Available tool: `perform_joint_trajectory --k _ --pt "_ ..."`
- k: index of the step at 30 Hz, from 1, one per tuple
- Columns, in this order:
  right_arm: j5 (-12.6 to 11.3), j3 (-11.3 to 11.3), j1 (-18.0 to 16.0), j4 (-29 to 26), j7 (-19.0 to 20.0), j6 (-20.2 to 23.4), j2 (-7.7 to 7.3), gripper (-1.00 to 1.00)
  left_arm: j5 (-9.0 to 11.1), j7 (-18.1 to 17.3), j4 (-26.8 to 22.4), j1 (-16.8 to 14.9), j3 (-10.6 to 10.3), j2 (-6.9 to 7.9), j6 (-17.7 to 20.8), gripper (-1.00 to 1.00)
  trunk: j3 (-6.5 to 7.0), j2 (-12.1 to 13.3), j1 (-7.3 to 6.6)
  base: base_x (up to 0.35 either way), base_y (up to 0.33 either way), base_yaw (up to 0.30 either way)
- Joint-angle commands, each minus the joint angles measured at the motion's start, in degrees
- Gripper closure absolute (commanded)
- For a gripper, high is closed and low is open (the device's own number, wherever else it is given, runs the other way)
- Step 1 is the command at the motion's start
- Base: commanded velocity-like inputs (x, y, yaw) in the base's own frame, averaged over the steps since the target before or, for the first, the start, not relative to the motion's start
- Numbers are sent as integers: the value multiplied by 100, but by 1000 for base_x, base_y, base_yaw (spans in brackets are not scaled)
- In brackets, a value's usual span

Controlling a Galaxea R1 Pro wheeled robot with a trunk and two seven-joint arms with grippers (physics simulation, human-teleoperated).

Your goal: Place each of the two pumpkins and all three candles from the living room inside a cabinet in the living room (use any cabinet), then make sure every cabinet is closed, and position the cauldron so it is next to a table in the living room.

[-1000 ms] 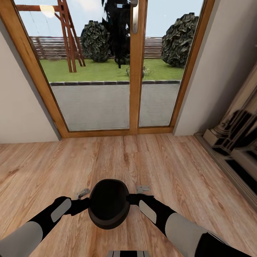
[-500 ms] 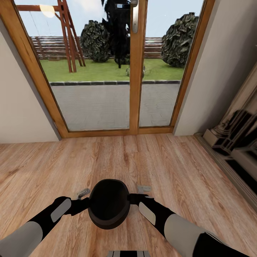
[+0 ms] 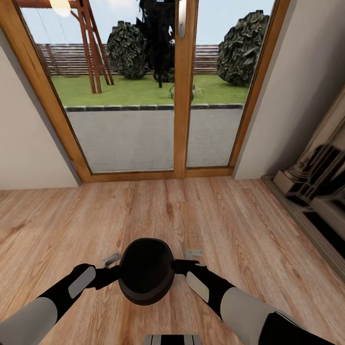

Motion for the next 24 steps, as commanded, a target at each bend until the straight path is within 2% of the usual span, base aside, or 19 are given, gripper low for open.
perform_joint_trajectory --k 1,6,12,20,24 --pt "-14 30 -5 -8 -38 19 0 -100 46 25 -10 -4 -37 6 4 -100 -5 -2 -1 0 0 0" --pt "-15 37 -5 -25 2 15 0 -100 46 23 -15 -4 -40 8 4 -100 -5 -2 -1 0 0 0" --pt "-20 38 -5 -13 457 18 0 -100 46 26 -17 -4 -49 4 4 -100 -5 -2 -1 0 0 0" --pt "-20 38 -5 -7 498 11 0 -100 46 27 -15 -4 -65 4 4 -100 -160 -11 17 0 0 0" --pt "-20 38 -5 -12 500 3 0 -100 38 27 -20 -4 -68 4 4 -100 -160 -11 17 0 0 0"
